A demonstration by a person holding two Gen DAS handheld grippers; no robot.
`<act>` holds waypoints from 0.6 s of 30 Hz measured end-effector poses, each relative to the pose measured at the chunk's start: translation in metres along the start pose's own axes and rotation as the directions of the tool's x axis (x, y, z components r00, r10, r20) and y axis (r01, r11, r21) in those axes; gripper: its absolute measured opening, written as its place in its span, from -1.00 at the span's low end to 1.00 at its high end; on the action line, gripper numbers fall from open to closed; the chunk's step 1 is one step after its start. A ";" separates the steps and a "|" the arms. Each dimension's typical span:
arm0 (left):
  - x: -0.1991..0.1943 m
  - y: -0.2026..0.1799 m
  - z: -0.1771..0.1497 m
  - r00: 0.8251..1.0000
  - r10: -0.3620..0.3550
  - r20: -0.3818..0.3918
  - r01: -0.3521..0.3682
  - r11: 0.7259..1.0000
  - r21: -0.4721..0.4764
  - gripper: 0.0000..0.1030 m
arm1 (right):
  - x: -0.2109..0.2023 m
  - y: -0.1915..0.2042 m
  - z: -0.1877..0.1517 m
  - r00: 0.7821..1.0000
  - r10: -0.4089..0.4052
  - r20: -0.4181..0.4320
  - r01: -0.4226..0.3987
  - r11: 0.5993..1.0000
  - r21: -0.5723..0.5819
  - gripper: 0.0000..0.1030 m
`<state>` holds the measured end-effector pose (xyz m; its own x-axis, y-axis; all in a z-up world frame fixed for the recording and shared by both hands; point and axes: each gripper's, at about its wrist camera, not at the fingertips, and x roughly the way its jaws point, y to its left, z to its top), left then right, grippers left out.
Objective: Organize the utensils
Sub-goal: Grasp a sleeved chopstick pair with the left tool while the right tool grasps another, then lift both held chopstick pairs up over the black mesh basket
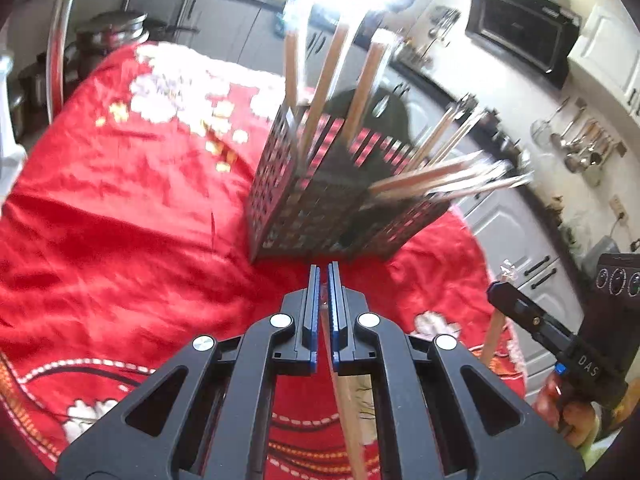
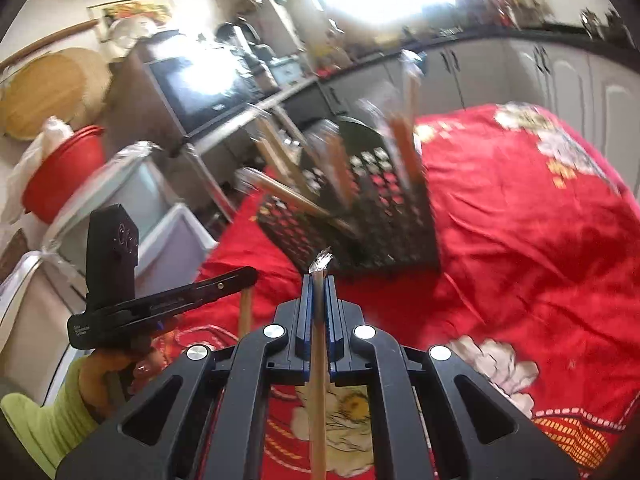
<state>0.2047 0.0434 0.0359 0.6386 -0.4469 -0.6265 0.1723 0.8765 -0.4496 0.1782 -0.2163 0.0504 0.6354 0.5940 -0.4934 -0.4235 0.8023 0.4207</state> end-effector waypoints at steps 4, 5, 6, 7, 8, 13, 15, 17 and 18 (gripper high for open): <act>-0.026 -0.013 0.014 0.997 -0.024 0.067 0.022 0.999 0.031 -0.97 | -0.014 0.019 0.013 0.998 0.019 0.056 -0.016 0.998 -0.053 -0.89; -0.030 -0.017 0.015 0.997 -0.028 0.079 0.025 0.999 0.038 -0.97 | -0.017 0.024 0.017 0.997 0.021 0.070 -0.016 0.998 -0.066 -0.89; -0.037 -0.020 0.018 0.995 -0.033 0.094 0.029 0.998 0.047 -0.97 | -0.020 0.027 0.019 0.996 0.023 0.083 -0.017 0.997 -0.077 -0.89; -0.044 -0.024 0.022 0.993 -0.039 0.113 0.032 0.998 0.059 -0.97 | -0.024 0.032 0.022 0.995 0.026 0.098 -0.017 0.996 -0.090 -0.89; -0.049 -0.027 0.023 0.991 -0.041 0.126 0.033 0.997 0.066 -0.97 | -0.025 0.034 0.025 0.994 0.024 0.108 -0.013 0.995 -0.100 -0.89; -0.072 -0.041 0.039 0.980 -0.059 0.190 0.039 0.994 0.106 -0.97 | -0.038 0.048 0.037 0.985 0.017 0.171 0.011 0.987 -0.162 -0.89; -0.079 -0.045 0.046 0.975 -0.063 0.212 0.039 0.992 0.119 -0.97 | -0.041 0.052 0.042 0.982 0.015 0.191 0.020 0.984 -0.180 -0.89; -0.086 -0.049 0.053 0.971 -0.071 0.230 0.042 0.991 0.128 -0.97 | -0.045 0.056 0.046 0.977 0.017 0.212 0.026 0.980 -0.198 -0.89; -0.089 -0.052 0.057 0.968 -0.072 0.240 0.041 0.990 0.134 -0.97 | -0.047 0.058 0.049 0.975 0.017 0.223 0.030 0.978 -0.204 -0.89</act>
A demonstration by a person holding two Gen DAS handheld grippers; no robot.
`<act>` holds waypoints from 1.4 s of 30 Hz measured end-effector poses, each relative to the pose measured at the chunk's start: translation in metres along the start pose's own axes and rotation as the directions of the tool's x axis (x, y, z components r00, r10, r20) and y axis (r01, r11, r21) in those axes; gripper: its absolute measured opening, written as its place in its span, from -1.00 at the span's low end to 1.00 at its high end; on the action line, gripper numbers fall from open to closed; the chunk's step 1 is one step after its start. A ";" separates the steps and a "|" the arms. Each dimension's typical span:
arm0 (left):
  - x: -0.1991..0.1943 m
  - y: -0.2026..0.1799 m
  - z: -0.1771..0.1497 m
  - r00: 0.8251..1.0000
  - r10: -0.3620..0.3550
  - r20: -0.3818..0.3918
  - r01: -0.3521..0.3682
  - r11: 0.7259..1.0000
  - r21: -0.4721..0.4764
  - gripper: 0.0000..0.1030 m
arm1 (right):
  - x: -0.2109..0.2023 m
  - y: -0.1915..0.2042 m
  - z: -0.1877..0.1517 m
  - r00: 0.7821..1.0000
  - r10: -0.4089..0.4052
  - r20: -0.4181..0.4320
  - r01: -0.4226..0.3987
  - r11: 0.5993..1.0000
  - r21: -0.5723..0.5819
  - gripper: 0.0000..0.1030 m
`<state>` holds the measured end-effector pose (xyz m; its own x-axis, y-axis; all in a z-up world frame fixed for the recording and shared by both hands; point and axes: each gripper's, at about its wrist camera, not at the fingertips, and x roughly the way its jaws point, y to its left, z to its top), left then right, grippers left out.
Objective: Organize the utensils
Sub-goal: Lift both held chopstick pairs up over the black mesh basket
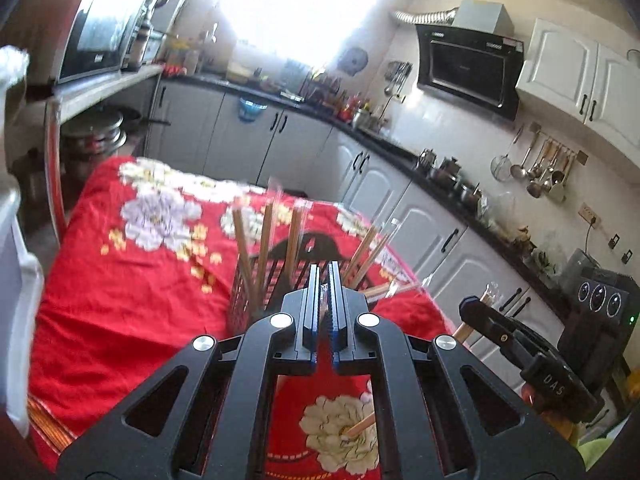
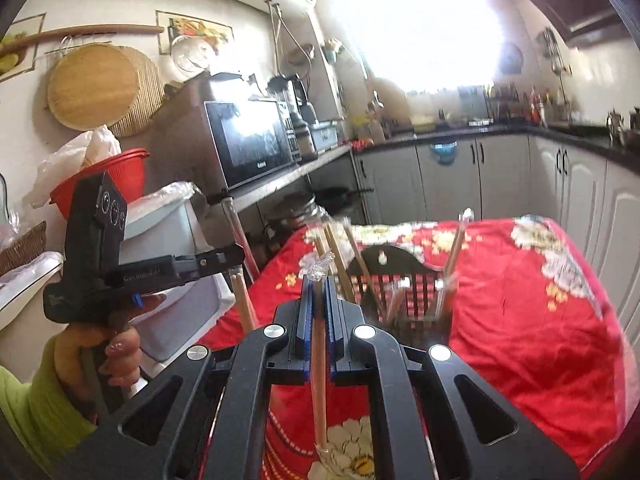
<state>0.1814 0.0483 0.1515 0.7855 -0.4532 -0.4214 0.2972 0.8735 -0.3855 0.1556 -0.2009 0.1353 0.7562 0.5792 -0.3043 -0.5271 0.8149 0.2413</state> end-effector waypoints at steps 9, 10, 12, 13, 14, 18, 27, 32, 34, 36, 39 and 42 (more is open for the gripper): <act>-0.011 -0.015 0.037 0.997 -0.006 0.072 0.003 0.999 0.043 -0.97 | -0.008 -0.002 0.031 0.996 -0.011 0.084 0.013 1.000 -0.027 -0.89; -0.013 -0.017 0.041 0.997 -0.009 0.082 0.005 0.999 0.048 -0.97 | -0.008 -0.002 0.032 0.996 -0.012 0.090 0.014 0.999 -0.028 -0.89; -0.017 -0.021 0.049 0.995 -0.020 0.097 0.015 0.998 0.056 -0.97 | -0.009 -0.005 0.040 0.994 -0.013 0.106 0.015 1.000 -0.024 -0.89; -0.019 -0.025 0.055 0.994 -0.025 0.109 0.018 0.998 0.062 -0.97 | -0.009 -0.005 0.042 0.994 -0.010 0.110 0.013 1.000 -0.023 -0.89; -0.020 -0.028 0.059 0.993 -0.029 0.118 0.021 0.997 0.069 -0.97 | -0.009 -0.007 0.046 0.993 -0.009 0.118 0.011 1.000 -0.019 -0.89; -0.022 -0.039 0.076 0.988 -0.034 0.149 0.020 0.995 0.097 -0.97 | -0.011 -0.010 0.059 0.988 -0.014 0.151 0.017 1.000 -0.018 -0.89; -0.013 -0.057 0.105 0.980 -0.023 0.199 -0.005 0.991 0.137 -0.97 | -0.011 -0.014 0.089 0.971 -0.056 0.234 0.067 0.997 -0.042 -0.89; 0.001 -0.055 0.114 0.978 0.017 0.207 -0.046 0.989 0.138 -0.97 | -0.005 -0.020 0.102 0.961 -0.068 0.267 0.083 0.995 -0.046 -0.89; 0.010 -0.052 0.116 0.980 0.028 0.198 -0.054 0.990 0.129 -0.97 | -0.003 -0.021 0.107 0.957 -0.074 0.281 0.092 0.995 -0.051 -0.89; 0.017 -0.050 0.118 0.981 0.034 0.192 -0.059 0.990 0.125 -0.97 | -0.001 -0.022 0.109 0.952 -0.082 0.296 0.104 0.993 -0.060 -0.89; 0.026 -0.047 0.118 0.982 0.041 0.185 -0.064 0.991 0.121 -0.97 | 0.003 -0.024 0.113 0.948 -0.084 0.307 0.110 0.992 -0.068 -0.89; 0.034 -0.044 0.117 0.981 0.052 0.185 -0.075 0.990 0.120 -0.97 | 0.008 -0.027 0.113 0.946 -0.085 0.311 0.111 0.992 -0.066 -0.89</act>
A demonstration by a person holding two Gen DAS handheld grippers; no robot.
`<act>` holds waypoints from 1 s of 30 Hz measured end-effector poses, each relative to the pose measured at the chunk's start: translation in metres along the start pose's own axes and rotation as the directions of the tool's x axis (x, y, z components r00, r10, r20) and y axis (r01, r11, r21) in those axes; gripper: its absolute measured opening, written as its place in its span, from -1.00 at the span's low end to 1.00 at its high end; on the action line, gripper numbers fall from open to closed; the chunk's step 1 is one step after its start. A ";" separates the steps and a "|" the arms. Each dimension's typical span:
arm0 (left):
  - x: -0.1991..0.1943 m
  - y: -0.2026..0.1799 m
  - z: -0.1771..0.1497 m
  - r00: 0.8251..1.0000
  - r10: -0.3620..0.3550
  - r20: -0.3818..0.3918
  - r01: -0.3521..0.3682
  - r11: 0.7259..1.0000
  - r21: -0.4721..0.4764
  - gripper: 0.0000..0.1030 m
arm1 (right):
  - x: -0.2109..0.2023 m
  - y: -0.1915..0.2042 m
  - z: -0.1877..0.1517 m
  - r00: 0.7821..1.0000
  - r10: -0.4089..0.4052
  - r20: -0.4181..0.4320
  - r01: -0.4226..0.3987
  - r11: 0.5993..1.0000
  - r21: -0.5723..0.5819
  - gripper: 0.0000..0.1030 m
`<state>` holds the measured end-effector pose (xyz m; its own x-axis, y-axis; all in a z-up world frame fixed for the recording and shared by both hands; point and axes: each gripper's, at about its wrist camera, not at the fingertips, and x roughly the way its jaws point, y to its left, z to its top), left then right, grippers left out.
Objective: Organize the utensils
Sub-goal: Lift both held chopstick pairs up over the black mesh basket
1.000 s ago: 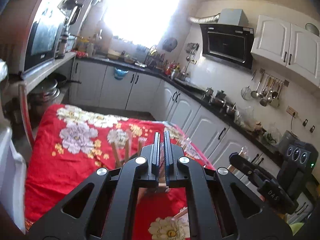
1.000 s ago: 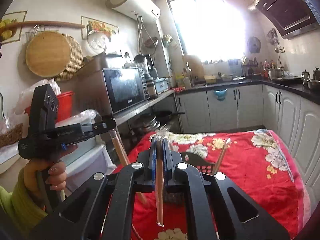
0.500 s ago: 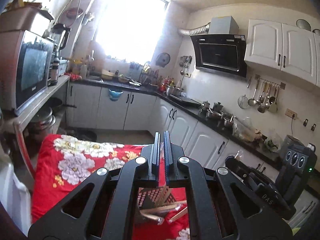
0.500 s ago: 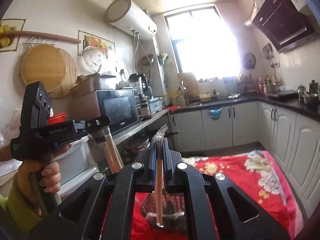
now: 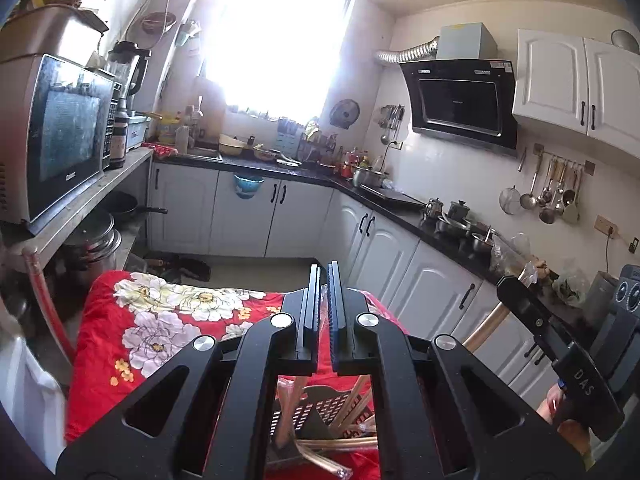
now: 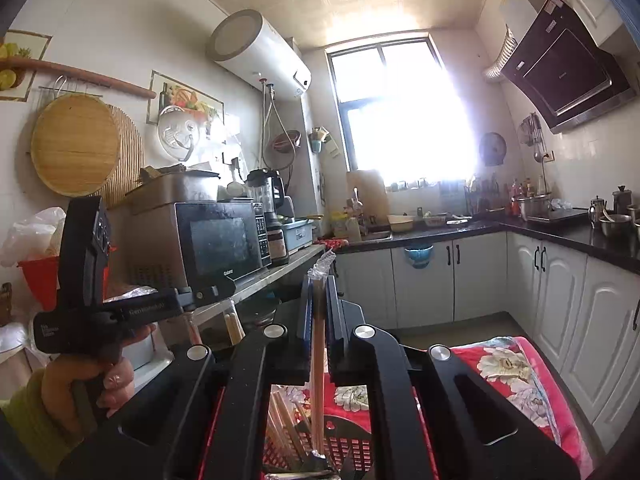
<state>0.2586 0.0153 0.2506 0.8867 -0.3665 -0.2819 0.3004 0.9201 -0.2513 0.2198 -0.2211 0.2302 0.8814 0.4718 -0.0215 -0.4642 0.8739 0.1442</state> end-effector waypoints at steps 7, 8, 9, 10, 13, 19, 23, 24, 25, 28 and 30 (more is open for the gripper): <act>0.017 0.009 -0.011 1.000 0.003 -0.019 -0.003 1.000 -0.027 -0.97 | 0.019 -0.001 -0.015 1.000 -0.008 -0.018 0.008 1.000 -0.004 -0.89; 0.018 0.010 -0.013 1.000 0.003 -0.020 -0.004 1.000 -0.031 -0.97 | 0.022 0.000 -0.017 1.000 -0.005 -0.019 0.005 1.000 -0.006 -0.89; 0.020 0.012 -0.015 1.000 0.002 -0.023 -0.002 0.999 -0.035 -0.97 | 0.025 0.000 -0.021 1.000 -0.002 -0.021 0.002 1.000 -0.011 -0.89; 0.022 0.013 -0.018 1.000 0.000 -0.028 -0.001 0.999 -0.039 -0.97 | 0.027 0.002 -0.025 1.000 -0.003 -0.025 0.002 1.000 -0.019 -0.89; 0.027 0.016 -0.025 0.999 -0.004 -0.041 0.002 0.999 -0.049 -0.97 | 0.036 0.006 -0.036 0.999 -0.010 -0.039 0.009 0.999 -0.043 -0.89; 0.034 0.019 -0.039 0.998 -0.010 -0.059 0.007 0.998 -0.055 -0.97 | 0.047 0.008 -0.055 0.998 -0.007 -0.058 0.004 0.998 -0.057 -0.89; 0.038 0.022 -0.050 0.997 -0.004 -0.073 0.000 0.999 -0.053 -0.97 | 0.052 0.011 -0.067 0.998 -0.023 -0.064 0.018 0.997 -0.075 -0.89; 0.040 0.023 -0.053 0.997 0.000 -0.078 -0.004 0.999 -0.052 -0.97 | 0.053 0.012 -0.069 0.997 -0.028 -0.066 0.022 0.996 -0.083 -0.89; 0.042 0.024 -0.056 0.996 0.002 -0.086 -0.007 0.998 -0.055 -0.97 | 0.054 0.013 -0.073 0.997 -0.033 -0.067 0.027 0.995 -0.094 -0.89; 0.046 0.027 -0.065 0.995 0.008 -0.102 -0.014 0.999 -0.052 -0.97 | 0.059 0.015 -0.082 0.996 -0.044 -0.079 0.035 0.993 -0.111 -0.88; 0.048 0.027 -0.071 0.994 0.023 -0.109 -0.027 0.999 -0.038 -0.97 | 0.061 0.014 -0.089 0.995 -0.052 -0.090 0.041 0.992 -0.116 -0.88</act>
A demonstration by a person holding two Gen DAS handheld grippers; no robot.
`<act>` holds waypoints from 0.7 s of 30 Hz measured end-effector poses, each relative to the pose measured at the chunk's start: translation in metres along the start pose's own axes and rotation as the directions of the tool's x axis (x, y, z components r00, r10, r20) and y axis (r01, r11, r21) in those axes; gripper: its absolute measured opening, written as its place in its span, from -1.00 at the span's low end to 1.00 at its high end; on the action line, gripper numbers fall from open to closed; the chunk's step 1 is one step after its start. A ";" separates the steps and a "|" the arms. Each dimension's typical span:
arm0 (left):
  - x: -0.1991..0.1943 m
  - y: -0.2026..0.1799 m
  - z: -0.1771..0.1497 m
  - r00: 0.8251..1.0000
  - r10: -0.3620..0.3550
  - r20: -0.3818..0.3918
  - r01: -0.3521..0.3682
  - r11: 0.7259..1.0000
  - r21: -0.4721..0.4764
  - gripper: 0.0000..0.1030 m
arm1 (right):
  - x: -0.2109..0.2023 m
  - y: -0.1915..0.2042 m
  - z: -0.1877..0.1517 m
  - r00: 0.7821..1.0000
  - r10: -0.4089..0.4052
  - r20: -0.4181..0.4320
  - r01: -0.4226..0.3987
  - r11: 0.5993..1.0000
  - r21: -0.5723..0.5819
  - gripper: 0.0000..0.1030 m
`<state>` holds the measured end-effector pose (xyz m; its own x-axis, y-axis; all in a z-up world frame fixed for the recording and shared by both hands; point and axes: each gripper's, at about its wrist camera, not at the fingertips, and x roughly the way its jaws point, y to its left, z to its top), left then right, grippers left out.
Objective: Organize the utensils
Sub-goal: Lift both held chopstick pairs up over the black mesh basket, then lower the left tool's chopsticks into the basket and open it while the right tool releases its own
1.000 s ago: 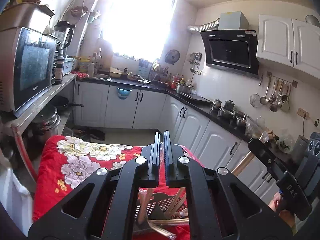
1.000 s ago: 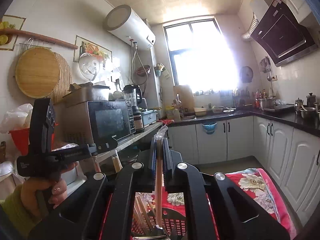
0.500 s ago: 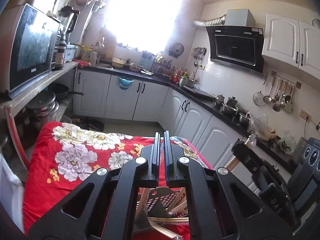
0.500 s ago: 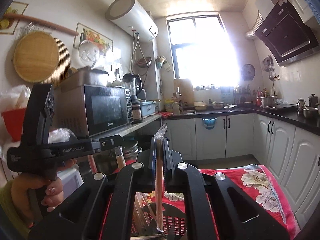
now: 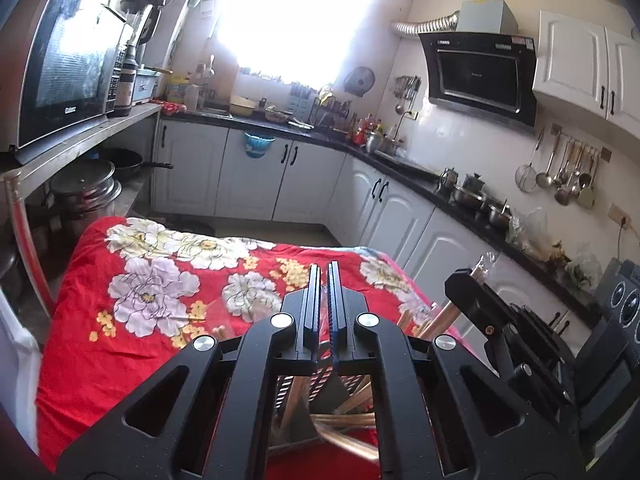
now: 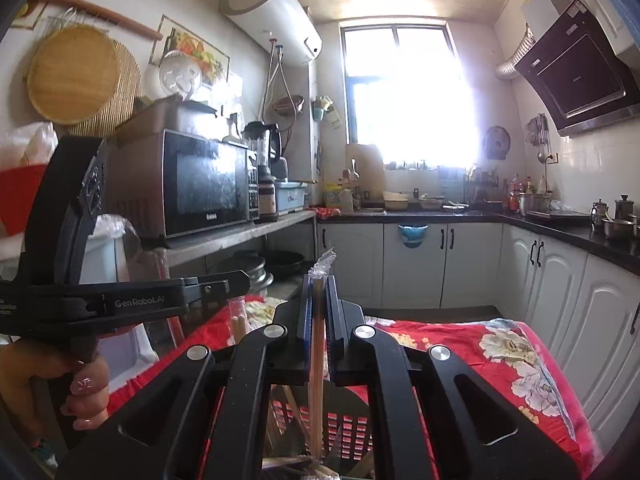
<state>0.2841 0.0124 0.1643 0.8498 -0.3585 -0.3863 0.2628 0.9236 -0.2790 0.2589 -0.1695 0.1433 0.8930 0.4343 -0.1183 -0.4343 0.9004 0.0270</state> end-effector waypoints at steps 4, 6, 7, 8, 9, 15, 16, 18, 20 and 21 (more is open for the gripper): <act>0.005 0.003 -0.011 1.000 0.018 -0.018 -0.018 1.000 0.008 -0.97 | 0.003 -0.002 -0.008 1.000 -0.003 -0.028 0.004 1.000 0.015 -0.88; 0.006 0.005 -0.015 0.999 0.024 -0.024 -0.024 1.000 0.007 -0.97 | 0.002 -0.004 -0.010 0.999 -0.005 -0.036 0.005 1.000 0.021 -0.88; 0.007 0.006 -0.018 0.999 0.027 -0.026 -0.027 1.000 0.006 -0.97 | 0.001 -0.004 -0.011 0.999 -0.006 -0.045 0.007 1.000 0.024 -0.88; 0.007 0.007 -0.020 0.999 0.029 -0.028 -0.028 1.000 0.004 -0.97 | 0.001 -0.005 -0.011 0.999 -0.009 -0.051 0.010 1.000 0.027 -0.88; 0.007 0.008 -0.021 0.999 0.031 -0.028 -0.031 1.000 0.003 -0.97 | 0.000 -0.006 -0.012 0.998 -0.010 -0.061 0.013 0.999 0.035 -0.88; 0.004 0.010 -0.029 0.999 0.039 -0.033 -0.039 0.999 0.000 -0.97 | -0.005 -0.013 -0.023 0.993 -0.009 -0.115 0.018 0.997 0.075 -0.78; 0.004 0.010 -0.030 0.999 0.040 -0.033 -0.040 0.999 -0.003 -0.97 | -0.006 -0.015 -0.025 0.992 -0.007 -0.124 0.017 0.997 0.082 -0.77; 0.001 0.011 -0.032 0.999 0.043 -0.032 -0.043 0.999 -0.004 -0.97 | -0.009 -0.016 -0.028 0.991 -0.006 -0.134 0.018 0.996 0.088 -0.74; -0.001 0.013 -0.033 0.999 0.043 -0.032 -0.044 0.999 -0.010 -0.97 | -0.012 -0.017 -0.029 0.990 -0.006 -0.141 0.018 0.996 0.088 -0.67; -0.001 0.013 -0.033 0.999 0.043 -0.034 -0.043 0.999 -0.011 -0.97 | -0.014 -0.017 -0.030 0.989 -0.006 -0.146 0.019 0.996 0.089 -0.61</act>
<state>0.2715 0.0205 0.1327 0.8443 -0.3232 -0.4274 0.2208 0.9366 -0.2720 0.2505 -0.1919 0.1147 0.8687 0.4206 -0.2617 -0.4052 0.9072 0.1129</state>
